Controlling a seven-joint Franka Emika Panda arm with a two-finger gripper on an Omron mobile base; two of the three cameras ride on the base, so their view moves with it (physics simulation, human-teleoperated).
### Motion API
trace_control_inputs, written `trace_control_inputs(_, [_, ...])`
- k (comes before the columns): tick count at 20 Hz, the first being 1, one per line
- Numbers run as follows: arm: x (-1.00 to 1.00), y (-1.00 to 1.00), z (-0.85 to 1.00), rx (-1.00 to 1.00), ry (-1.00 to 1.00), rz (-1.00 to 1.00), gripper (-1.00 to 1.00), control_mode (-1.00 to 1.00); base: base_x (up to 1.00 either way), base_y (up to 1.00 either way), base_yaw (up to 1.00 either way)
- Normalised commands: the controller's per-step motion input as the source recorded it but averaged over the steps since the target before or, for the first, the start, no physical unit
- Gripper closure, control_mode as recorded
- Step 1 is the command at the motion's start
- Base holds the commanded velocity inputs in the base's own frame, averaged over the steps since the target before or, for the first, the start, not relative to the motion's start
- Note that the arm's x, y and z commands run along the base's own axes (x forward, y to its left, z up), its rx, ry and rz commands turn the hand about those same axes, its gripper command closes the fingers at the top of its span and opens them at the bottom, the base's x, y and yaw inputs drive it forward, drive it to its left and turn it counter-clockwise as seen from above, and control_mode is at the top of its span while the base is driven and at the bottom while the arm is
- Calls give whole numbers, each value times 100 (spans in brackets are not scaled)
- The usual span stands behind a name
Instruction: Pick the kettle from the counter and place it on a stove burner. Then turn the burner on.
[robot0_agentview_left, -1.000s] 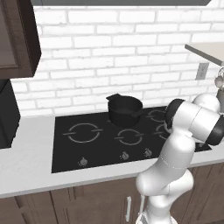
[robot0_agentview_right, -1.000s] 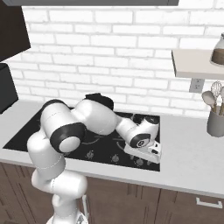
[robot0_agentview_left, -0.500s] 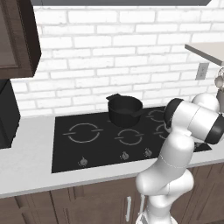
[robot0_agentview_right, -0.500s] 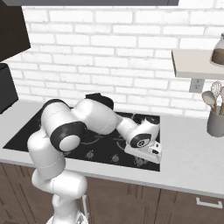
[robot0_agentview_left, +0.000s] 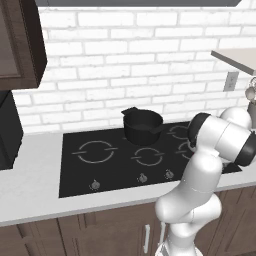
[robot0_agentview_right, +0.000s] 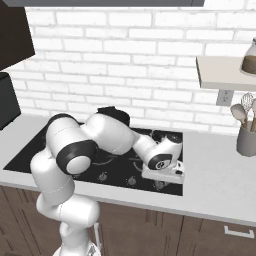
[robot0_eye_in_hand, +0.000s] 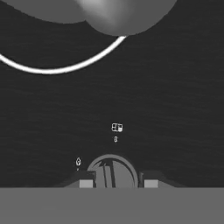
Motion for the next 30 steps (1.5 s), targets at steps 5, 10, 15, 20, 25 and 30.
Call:
trace_control_inputs(5, [0,1,0,0,-8,54,100,-100,0,0,0])
trace_control_inputs(10, [-2,4,0,-1,-7,50,100,-100,0,0,0])
trace_control_inputs(15, [-5,0,0,-2,0,11,100,-100,0,0,0])
trace_control_inputs(20, [0,0,0,0,0,0,-100,-100,0,0,0])
trace_control_inputs(25, [0,0,27,0,-1,0,-100,-100,0,0,0])
trace_control_inputs(30, [-22,-16,77,4,-11,0,-100,-100,0,0,0])
